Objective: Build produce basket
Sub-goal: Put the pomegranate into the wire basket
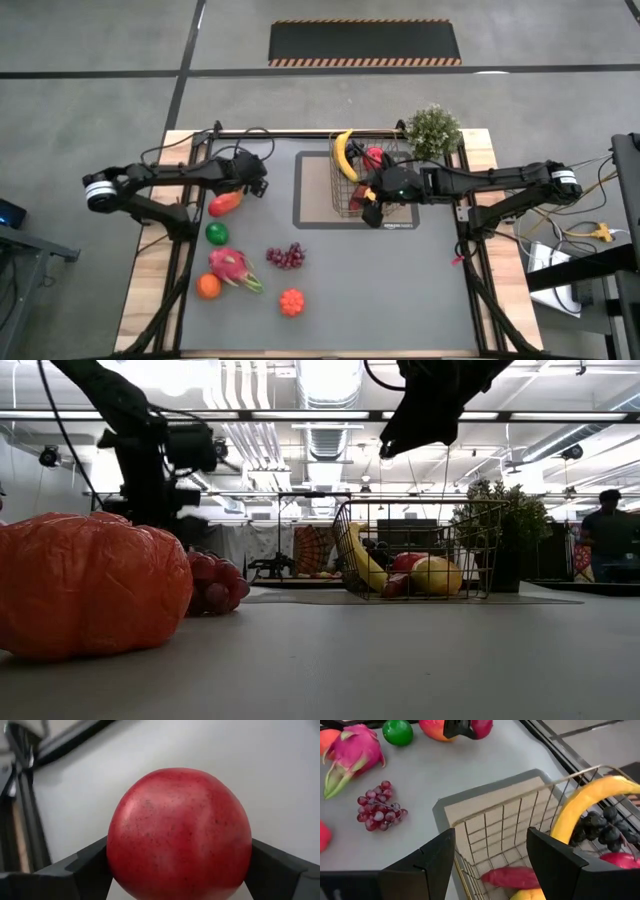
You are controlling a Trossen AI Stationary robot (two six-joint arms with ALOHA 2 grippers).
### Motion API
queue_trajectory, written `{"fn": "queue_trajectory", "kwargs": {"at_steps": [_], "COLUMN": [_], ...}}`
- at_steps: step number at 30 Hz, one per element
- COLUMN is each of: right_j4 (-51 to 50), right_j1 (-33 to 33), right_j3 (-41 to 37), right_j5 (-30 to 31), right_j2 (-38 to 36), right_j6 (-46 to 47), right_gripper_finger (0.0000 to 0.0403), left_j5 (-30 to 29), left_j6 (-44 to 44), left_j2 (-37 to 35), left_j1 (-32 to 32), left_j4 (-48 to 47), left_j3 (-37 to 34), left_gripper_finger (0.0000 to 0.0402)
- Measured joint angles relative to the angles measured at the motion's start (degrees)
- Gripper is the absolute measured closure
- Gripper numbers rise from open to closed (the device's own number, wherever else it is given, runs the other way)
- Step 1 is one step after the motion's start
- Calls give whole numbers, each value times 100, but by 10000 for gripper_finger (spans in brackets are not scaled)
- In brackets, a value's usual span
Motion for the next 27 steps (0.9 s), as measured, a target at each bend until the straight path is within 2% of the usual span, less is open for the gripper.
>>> {"fn": "queue_trajectory", "kwargs": {"at_steps": [4,9,13,17,21,27], "right_j4": [734,2304,3899,5497,6538,6874], "right_j1": [74,268,400,465,464,487], "right_j3": [-299,-978,-1623,-2205,-2600,-2712], "right_j5": [0,-7,-5,-27,-51,-203], "right_j2": [0,0,0,0,0,0], "right_j6": [-408,-1167,-1625,-1783,-1679,-1518], "right_gripper_finger": [174,174,174,174,173,135], "left_j5": [282,1174,1856,2234,2470,2912], "left_j6": [479,1143,1507,1680,1675,1645], "left_j2": [-580,-1231,-1438,-1408,-1122,-325], "left_j1": [-217,-508,-772,-1020,-1222,-1442], "left_j4": [814,2391,3556,4834,6468,8392], "left_j3": [-7,-88,-111,-235,-486,-497], "left_gripper_finger": [67,68,68,69,69,61]}}
